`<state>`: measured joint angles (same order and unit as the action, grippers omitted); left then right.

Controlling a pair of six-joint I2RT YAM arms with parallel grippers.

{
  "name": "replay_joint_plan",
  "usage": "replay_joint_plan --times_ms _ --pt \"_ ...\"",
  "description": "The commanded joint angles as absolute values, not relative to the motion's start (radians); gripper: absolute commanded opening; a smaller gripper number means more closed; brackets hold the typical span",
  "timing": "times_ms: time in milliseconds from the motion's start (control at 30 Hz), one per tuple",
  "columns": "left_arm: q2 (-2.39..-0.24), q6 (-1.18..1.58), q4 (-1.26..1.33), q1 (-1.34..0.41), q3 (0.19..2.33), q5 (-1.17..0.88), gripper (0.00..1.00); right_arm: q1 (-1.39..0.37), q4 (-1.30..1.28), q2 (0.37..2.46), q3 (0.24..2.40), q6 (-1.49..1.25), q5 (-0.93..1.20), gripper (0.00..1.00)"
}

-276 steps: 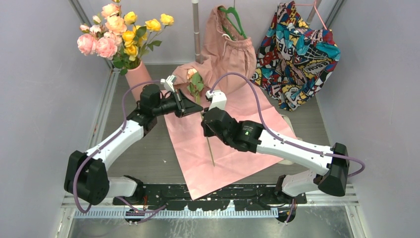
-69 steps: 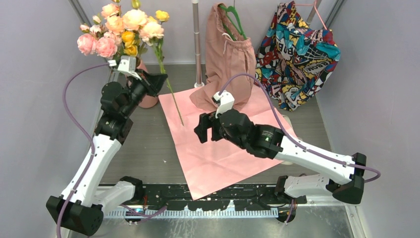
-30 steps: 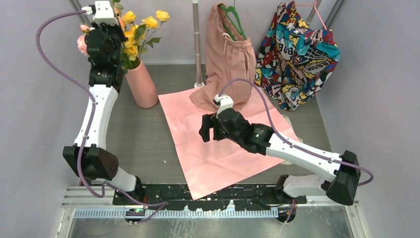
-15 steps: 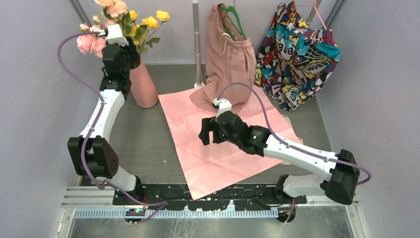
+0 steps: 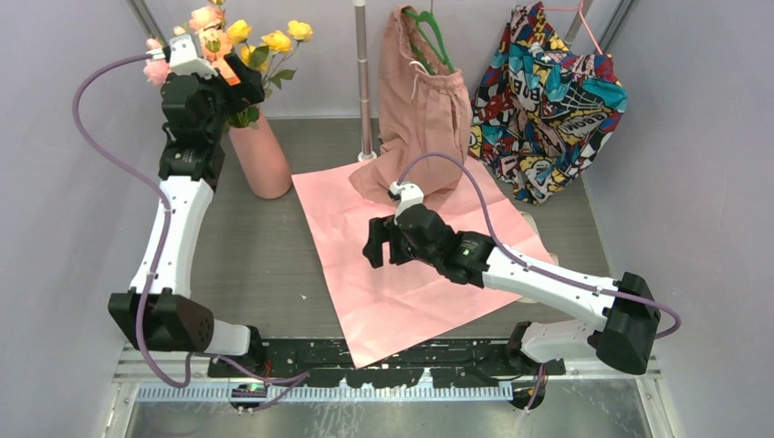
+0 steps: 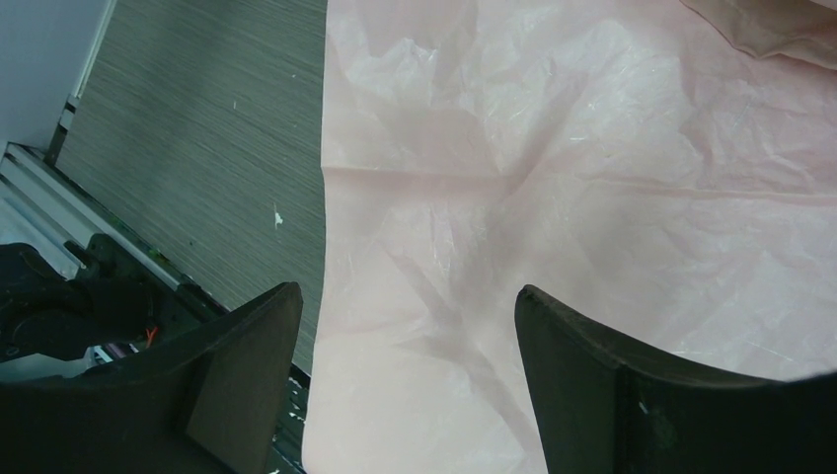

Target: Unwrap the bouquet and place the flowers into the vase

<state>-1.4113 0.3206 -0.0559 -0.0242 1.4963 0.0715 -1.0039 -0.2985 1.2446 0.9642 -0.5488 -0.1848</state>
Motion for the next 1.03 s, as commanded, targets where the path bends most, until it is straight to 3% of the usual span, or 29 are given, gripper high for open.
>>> replay_joint_plan --times_ms 0,267,433,1000 --pt "-1.325 0.415 -0.176 -0.022 1.577 -0.092 1.0 -1.001 -0.243 1.233 0.95 -0.558 -0.199 0.84" --pt "-1.192 0.438 -0.261 -0.073 1.367 -0.37 1.0 -1.001 -0.248 1.236 0.951 -0.571 -0.312 0.85" --pt "-1.094 0.46 -0.141 -0.128 1.113 -0.369 1.0 -1.001 -0.262 1.248 0.961 -0.569 -0.336 0.85" --pt "-1.142 0.637 0.047 -0.247 0.895 -0.444 1.0 -1.001 -0.236 1.346 0.982 -0.591 -0.307 0.85"
